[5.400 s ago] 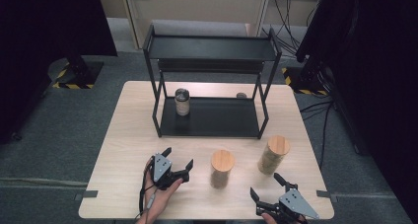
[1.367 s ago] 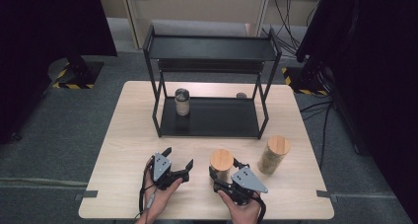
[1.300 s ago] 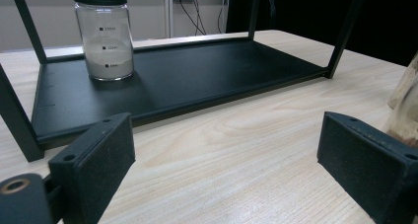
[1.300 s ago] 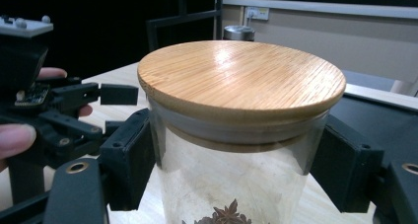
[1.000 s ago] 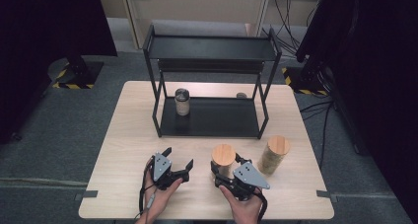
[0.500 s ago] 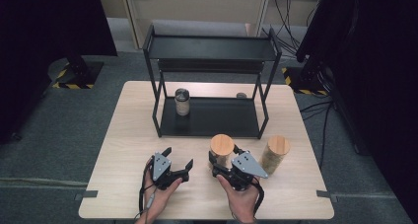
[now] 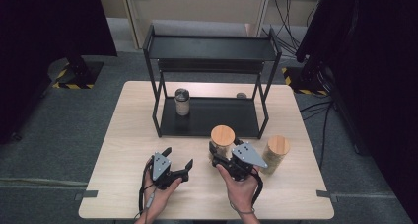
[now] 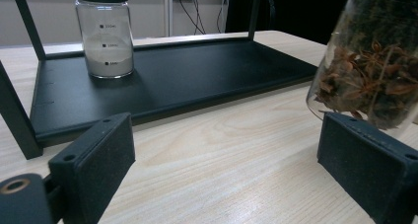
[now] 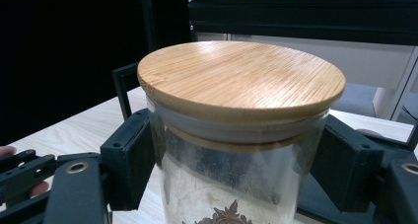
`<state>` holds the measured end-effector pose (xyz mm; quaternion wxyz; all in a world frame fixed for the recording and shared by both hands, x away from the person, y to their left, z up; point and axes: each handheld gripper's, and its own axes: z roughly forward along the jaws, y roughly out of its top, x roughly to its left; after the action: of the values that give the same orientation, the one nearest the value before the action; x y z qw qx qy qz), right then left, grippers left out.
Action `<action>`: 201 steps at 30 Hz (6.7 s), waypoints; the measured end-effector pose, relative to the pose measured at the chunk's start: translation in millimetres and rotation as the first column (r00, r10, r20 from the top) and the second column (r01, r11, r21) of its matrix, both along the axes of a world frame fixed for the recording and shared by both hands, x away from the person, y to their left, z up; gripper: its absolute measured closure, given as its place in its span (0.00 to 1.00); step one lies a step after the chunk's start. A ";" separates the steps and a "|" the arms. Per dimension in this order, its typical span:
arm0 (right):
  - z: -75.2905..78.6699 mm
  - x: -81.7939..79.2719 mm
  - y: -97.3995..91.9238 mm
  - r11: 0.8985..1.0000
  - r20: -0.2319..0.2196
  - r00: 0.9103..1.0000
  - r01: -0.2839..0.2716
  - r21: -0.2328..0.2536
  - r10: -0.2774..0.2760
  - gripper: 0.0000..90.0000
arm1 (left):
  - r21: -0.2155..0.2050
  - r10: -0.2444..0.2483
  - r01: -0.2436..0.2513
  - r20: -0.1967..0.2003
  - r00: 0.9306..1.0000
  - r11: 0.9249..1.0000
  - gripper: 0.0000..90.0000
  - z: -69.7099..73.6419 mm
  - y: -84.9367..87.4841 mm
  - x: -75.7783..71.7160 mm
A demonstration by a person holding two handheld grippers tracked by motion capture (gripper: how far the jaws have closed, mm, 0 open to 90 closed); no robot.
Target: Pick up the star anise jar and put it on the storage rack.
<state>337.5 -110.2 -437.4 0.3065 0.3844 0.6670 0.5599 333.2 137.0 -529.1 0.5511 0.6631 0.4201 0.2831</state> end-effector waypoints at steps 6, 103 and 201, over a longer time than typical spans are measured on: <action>2.6 6.0 2.4 1.000 0.000 1.000 0.003 -0.001 -0.003 0.28 | 0.001 -0.001 0.001 0.001 1.000 1.000 0.07 0.0 0.0 -0.1; 14.6 143.6 38.5 0.993 -0.091 0.988 0.118 -0.030 -0.121 0.28 | -0.007 -0.008 0.008 0.007 1.000 1.000 0.07 -0.2 0.8 -0.5; -13.4 195.6 32.2 0.987 -0.166 0.973 0.161 -0.027 -0.163 0.02 | 0.002 -0.015 0.015 0.012 1.000 1.000 0.07 -0.2 -0.4 -1.4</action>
<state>533.1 -77.9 -450.9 0.2966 0.4813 0.6604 0.4942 331.9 136.7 -529.3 0.5549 0.6652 0.4114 0.2835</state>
